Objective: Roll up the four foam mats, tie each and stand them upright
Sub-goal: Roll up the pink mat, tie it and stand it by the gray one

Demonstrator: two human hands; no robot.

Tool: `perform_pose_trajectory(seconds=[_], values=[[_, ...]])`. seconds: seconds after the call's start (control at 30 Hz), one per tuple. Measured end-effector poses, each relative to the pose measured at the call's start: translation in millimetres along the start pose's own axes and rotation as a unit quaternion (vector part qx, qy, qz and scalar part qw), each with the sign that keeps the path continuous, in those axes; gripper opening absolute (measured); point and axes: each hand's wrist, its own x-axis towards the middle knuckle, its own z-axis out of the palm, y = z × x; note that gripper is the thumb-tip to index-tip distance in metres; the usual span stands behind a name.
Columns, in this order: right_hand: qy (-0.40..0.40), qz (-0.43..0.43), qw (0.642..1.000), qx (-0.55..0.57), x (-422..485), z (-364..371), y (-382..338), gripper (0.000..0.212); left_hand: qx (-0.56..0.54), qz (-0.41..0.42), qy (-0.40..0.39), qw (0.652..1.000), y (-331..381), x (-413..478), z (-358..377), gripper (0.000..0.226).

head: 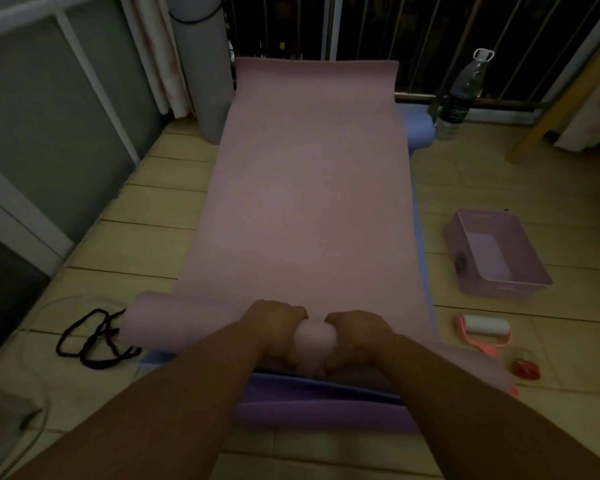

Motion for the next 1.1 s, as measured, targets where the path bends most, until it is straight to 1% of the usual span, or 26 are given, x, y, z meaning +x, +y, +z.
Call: perform_pose_trajectory(seconds=[0.07, 0.1, 0.17, 0.2, 0.23, 0.3, 0.33, 0.4, 0.43, 0.47, 0.53, 0.57, 0.63, 0.7, 0.77, 0.8, 0.83, 0.9, 0.97, 1.0, 1.03, 1.1], values=[[0.013, -0.010, 1.000, 0.020, -5.2, 5.6, 3.2, 0.090, -0.017, -0.007, -0.020, 1.000, -1.2, 3.1, -0.7, 0.069], [0.045, -0.016, 0.999, 0.004, -7.4, 7.5, 4.4, 0.095, -0.030, -0.013, -0.026, 0.999, -3.1, 4.6, -0.3, 0.068], [0.145, -0.044, 0.986, -0.075, -10.0, 9.9, 5.8, 0.098, -0.062, -0.029, -0.031, 0.997, -9.3, 6.8, -1.8, 0.066], [0.182, -0.062, 0.975, -0.112, -10.8, 10.8, 6.2, 0.099, -0.080, -0.036, -0.035, 0.996, -12.6, 7.1, -4.5, 0.067], [0.194, -0.075, 0.969, -0.138, -10.4, 12.2, 6.7, 0.102, -0.097, -0.041, -0.041, 0.994, -15.3, 7.3, -7.5, 0.069], [0.170, -0.078, 0.970, -0.158, -9.2, 14.1, 4.9, 0.110, -0.112, -0.042, -0.049, 0.992, -18.6, 7.6, -10.4, 0.071], [0.159, -0.067, 0.973, -0.154, -7.2, 15.6, 3.2, 0.107, -0.111, -0.038, -0.047, 0.992, -18.7, 7.6, -9.1, 0.073], [0.144, -0.037, 0.980, -0.135, -2.9, 17.6, -1.6, 0.090, -0.094, -0.026, -0.031, 0.995, -17.6, 6.1, -1.4, 0.083], [0.128, -0.019, 0.984, -0.122, -0.7, 17.3, -3.2, 0.083, -0.074, -0.017, -0.014, 0.997, -16.7, 3.9, 3.7, 0.092], [0.103, 0.000, 0.990, -0.101, 1.0, 16.0, -3.7, 0.080, -0.045, -0.007, 0.007, 0.999, -15.7, 1.4, 8.6, 0.101], [0.047, 0.020, 0.998, -0.045, 2.0, 10.2, -2.1, 0.081, 0.018, 0.014, 0.043, 0.999, -13.8, -3.3, 15.3, 0.110], [0.026, 0.013, 0.999, -0.025, 2.1, 6.9, -0.3, 0.082, 0.037, 0.018, 0.052, 0.998, -12.9, -4.8, 17.0, 0.108], [0.006, -0.015, 1.000, -0.018, 1.1, 3.3, 1.6, 0.085, 0.035, 0.005, 0.046, 0.998, -11.0, -5.6, 18.3, 0.095], [0.034, -0.036, 0.997, -0.057, -2.3, 4.8, -2.3, 0.098, 0.010, -0.021, 0.015, 1.000, -11.6, -2.7, 16.5, 0.083], [0.080, -0.046, 0.989, -0.113, -3.9, 10.4, -8.7, 0.112, -0.027, -0.039, -0.017, 0.999, -13.4, 1.2, 9.1, 0.079], [0.092, -0.049, 0.986, -0.133, -3.5, 12.5, -11.3, 0.115, -0.045, -0.042, -0.025, 0.998, -15.3, 3.2, 5.2, 0.079], [0.098, -0.047, 0.984, -0.142, -2.3, 13.3, -12.7, 0.114, -0.057, -0.041, -0.027, 0.997, -17.1, 4.5, 2.2, 0.078], [0.103, -0.033, 0.985, -0.133, -0.4, 12.0, -12.4, 0.102, -0.056, -0.026, -0.013, 0.998, -17.5, 2.7, 1.2, 0.081], [0.091, -0.014, 0.991, -0.099, 0.6, 7.7, -8.9, 0.089, -0.019, -0.007, 0.025, 0.999, -13.4, -0.4, 5.6, 0.091], [0.069, -0.004, 0.995, -0.076, 1.1, 5.0, -6.6, 0.085, 0.002, 0.001, 0.041, 0.999, -10.3, -1.1, 8.6, 0.097], [0.043, 0.000, 0.997, -0.058, 1.9, 2.2, -4.8, 0.084, 0.021, 0.006, 0.045, 0.999, -6.8, -1.5, 9.7, 0.101], [0.000, 0.000, 1.000, -0.029, 3.6, -0.6, -1.6, 0.091, 0.035, 0.001, 0.028, 0.999, -2.5, 0.7, 7.7, 0.095]])
